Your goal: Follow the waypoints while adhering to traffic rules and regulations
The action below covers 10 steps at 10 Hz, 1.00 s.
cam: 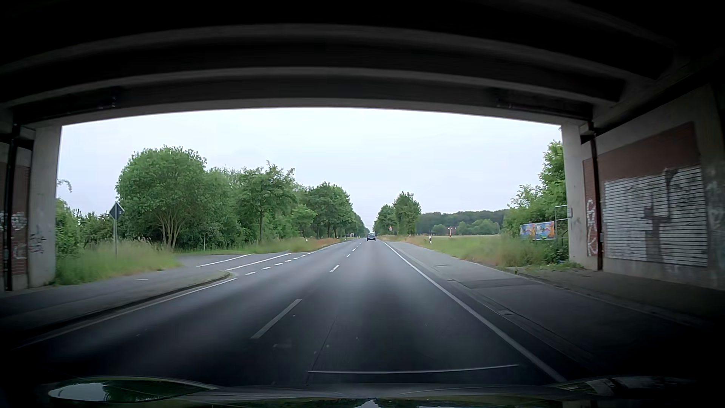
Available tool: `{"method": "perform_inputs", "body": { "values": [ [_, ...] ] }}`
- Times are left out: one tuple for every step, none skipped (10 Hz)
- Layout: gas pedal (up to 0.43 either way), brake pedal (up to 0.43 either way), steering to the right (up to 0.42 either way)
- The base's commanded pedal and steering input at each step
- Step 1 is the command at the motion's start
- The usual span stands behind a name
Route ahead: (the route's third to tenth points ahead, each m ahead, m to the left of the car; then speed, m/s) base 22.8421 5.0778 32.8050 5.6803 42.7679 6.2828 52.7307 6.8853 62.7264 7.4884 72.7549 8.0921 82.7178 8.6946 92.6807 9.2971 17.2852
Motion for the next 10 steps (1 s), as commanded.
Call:
{"method": "perform_inputs", "body": {
  "values": [
    [0.268,0.0,0.0],
    [0.268,0.0,0.0],
    [0.268,0.0,0.0],
    [0.268,0.0,0.0],
    [0.268,0.0,0.0],
    [0.268,0.0,0.0],
    [0.268,0.0,0.0],
    [0.268,0.0,0.0],
    [0.26,0.0,0.0],
    [0.098,0.0,-0.001]
  ]
}}
